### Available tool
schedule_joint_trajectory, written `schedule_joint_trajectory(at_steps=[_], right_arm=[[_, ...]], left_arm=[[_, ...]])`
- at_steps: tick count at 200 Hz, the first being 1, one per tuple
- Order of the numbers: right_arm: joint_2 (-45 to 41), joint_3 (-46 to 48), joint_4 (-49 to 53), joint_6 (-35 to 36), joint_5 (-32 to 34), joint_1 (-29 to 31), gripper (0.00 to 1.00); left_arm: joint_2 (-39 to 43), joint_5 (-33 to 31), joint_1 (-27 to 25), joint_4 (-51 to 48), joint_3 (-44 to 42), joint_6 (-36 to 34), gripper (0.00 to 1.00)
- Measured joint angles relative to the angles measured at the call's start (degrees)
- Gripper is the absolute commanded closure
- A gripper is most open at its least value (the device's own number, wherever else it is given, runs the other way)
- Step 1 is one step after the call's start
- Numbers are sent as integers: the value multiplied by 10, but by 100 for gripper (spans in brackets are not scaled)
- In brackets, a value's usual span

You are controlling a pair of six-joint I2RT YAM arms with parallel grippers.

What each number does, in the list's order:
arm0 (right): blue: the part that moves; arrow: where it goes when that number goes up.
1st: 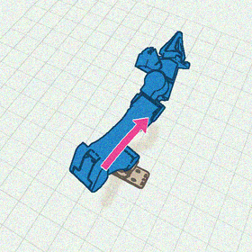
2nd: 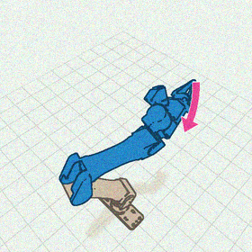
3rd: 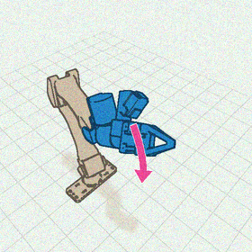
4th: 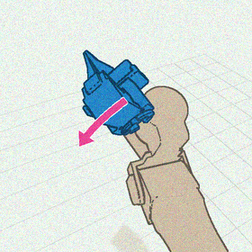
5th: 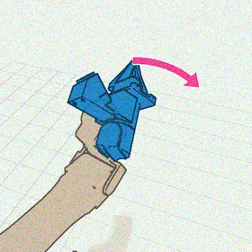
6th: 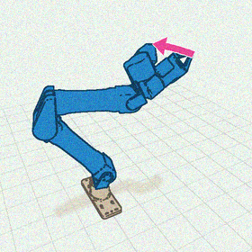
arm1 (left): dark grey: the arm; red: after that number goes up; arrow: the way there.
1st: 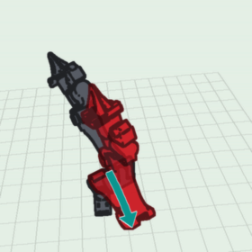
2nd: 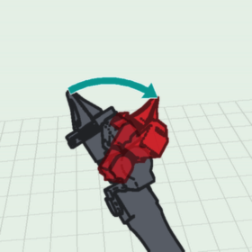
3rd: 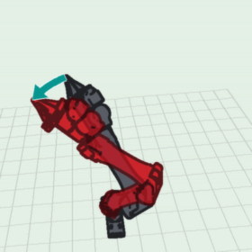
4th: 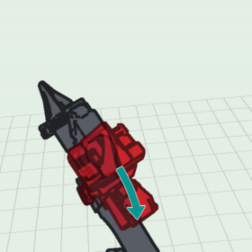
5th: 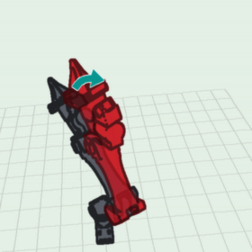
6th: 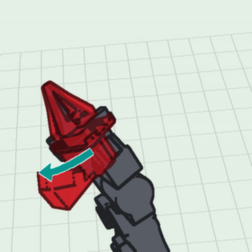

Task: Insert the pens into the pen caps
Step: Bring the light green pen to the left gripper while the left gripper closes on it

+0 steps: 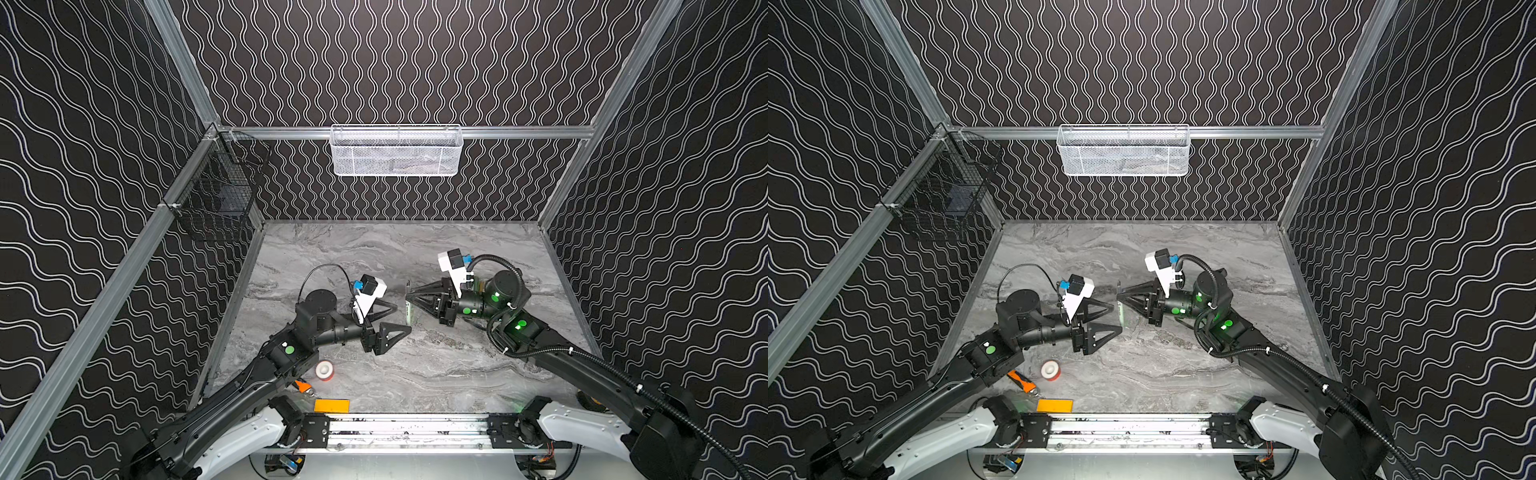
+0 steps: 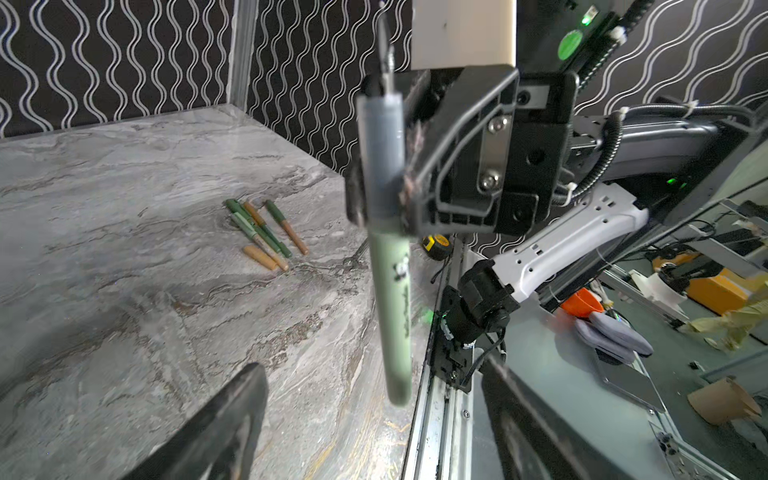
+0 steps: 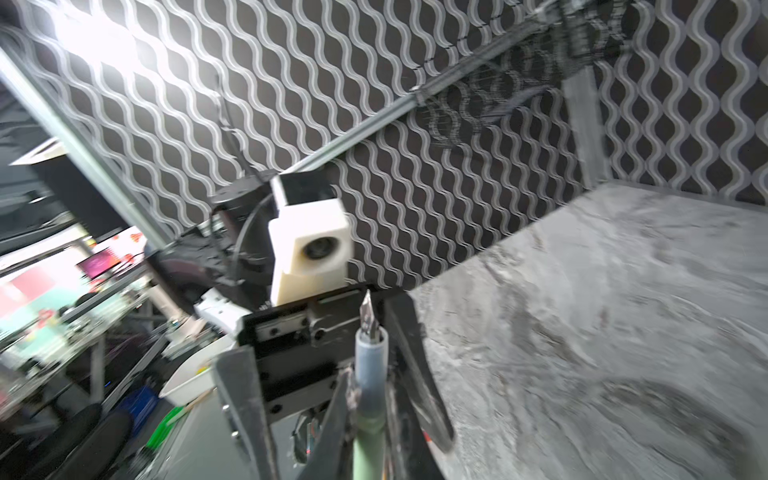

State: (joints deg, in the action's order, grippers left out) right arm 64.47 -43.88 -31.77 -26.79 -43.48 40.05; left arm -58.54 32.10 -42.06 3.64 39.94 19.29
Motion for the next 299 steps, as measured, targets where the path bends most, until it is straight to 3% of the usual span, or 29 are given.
schedule_joint_trajectory(at_steps=[13,46,98,118,138,168,227,266,299], right_arm=[[1,5,-23,-8,-10,8,86],[7,12,-72,-18,-22,23,86],[7,26,-103,-25,-17,24,85],[2,33,-106,-25,-9,24,75],[-4,43,-96,-25,0,26,55],[-22,47,-37,-3,53,25,40],[0,13,217,56,234,-40,37],[111,-41,378,81,312,-125,38],[215,-101,473,124,377,-146,40]], left_arm=[[-3,6,-2,7,0,1,31],[-1,23,-4,23,0,3,63],[19,31,-7,30,-6,2,90],[21,29,-7,23,-5,2,100],[18,7,-7,-2,9,0,100],[-1,-36,-5,-99,65,-18,100],[-11,-111,26,-330,112,-85,100],[12,-107,37,-367,93,-95,100],[11,-92,37,-372,93,-106,100]])
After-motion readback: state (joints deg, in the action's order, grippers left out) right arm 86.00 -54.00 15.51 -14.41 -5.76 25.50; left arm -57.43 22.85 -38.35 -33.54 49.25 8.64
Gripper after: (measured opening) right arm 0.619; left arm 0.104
